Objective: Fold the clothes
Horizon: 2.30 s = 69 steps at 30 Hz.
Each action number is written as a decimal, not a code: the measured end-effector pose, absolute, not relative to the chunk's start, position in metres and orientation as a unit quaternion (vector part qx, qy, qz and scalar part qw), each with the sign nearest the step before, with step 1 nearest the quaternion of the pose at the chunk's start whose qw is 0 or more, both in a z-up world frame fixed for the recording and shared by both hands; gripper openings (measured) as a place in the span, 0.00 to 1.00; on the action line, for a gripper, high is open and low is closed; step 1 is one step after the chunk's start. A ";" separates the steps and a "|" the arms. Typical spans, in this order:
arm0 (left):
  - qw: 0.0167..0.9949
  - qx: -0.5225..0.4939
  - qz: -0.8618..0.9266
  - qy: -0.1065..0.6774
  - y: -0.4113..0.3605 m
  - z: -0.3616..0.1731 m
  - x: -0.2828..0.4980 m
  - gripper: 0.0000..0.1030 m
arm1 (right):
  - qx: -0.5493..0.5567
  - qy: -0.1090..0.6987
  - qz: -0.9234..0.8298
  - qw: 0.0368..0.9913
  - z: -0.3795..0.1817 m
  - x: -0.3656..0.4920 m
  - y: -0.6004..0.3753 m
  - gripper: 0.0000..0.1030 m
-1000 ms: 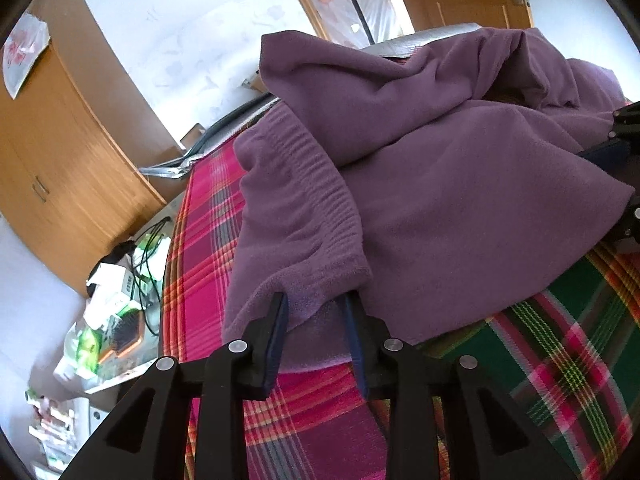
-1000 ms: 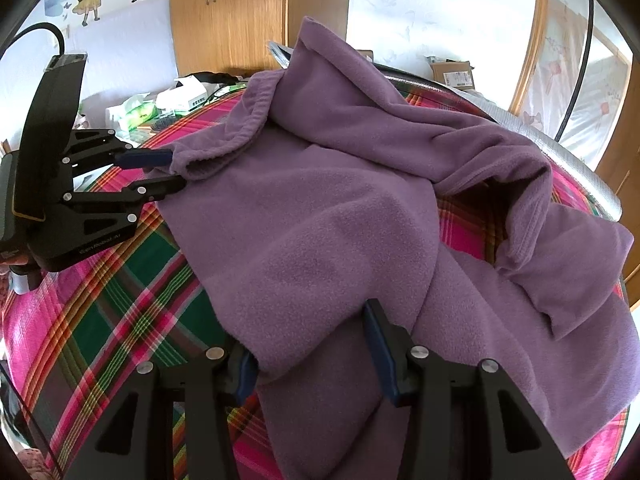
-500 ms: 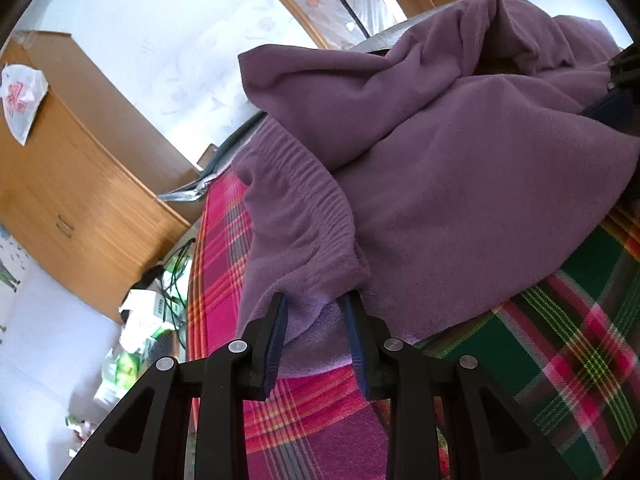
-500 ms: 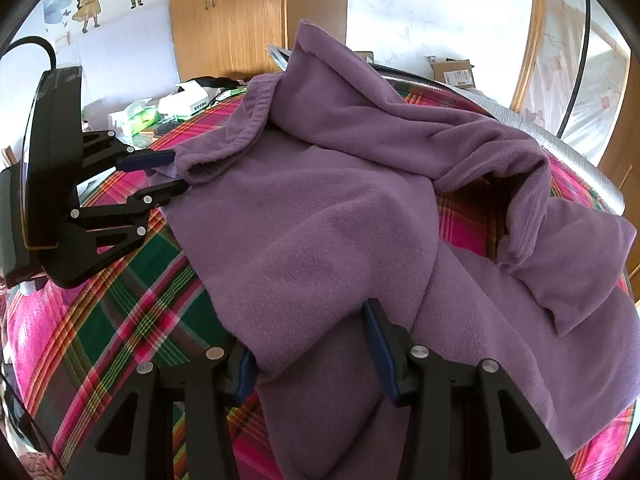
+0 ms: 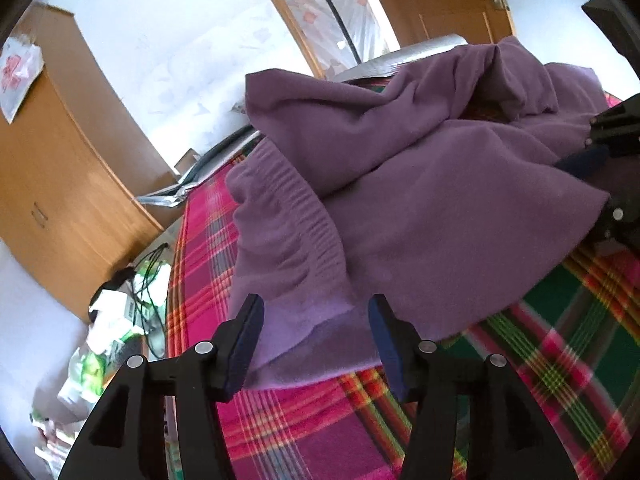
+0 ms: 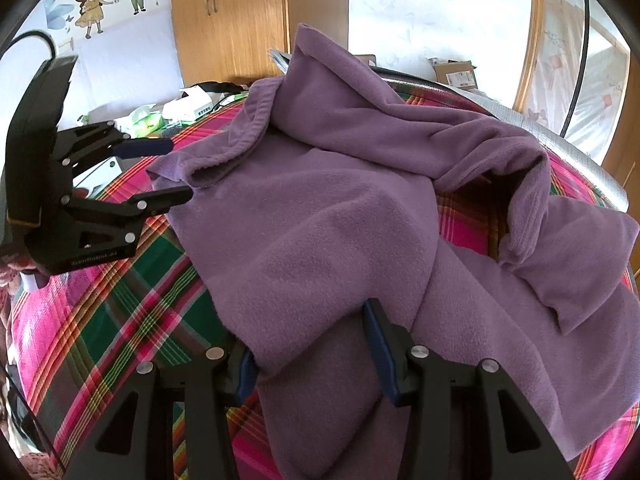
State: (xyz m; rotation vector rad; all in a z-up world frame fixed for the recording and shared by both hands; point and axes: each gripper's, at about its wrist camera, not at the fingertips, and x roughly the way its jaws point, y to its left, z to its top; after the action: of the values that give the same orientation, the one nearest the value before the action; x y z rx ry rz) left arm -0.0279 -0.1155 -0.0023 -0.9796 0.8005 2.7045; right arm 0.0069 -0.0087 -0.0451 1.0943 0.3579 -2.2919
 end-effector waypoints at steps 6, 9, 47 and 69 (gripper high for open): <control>0.091 -0.341 0.885 0.303 -0.109 -0.011 -0.041 0.55 | 0.410 0.133 -0.857 0.284 -0.045 0.007 -0.009 0.47; 0.080 -0.340 0.885 0.306 -0.109 -0.012 -0.047 0.55 | 0.409 0.133 -0.857 0.283 -0.045 0.007 -0.009 0.47; 0.073 -0.324 0.929 0.164 -0.141 0.041 -0.044 0.24 | 0.386 0.089 -0.887 0.238 -0.020 0.014 0.041 0.09; 0.056 -0.315 0.947 0.029 -0.157 0.052 0.037 0.10 | 0.342 0.084 -0.917 0.187 0.020 0.071 0.124 0.08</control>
State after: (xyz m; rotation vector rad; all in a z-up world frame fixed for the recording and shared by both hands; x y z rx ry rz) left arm 0.0368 -0.1569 0.0521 -0.9558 0.0889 2.8734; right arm 0.0713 0.1236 0.0196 0.9615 0.2360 -2.5817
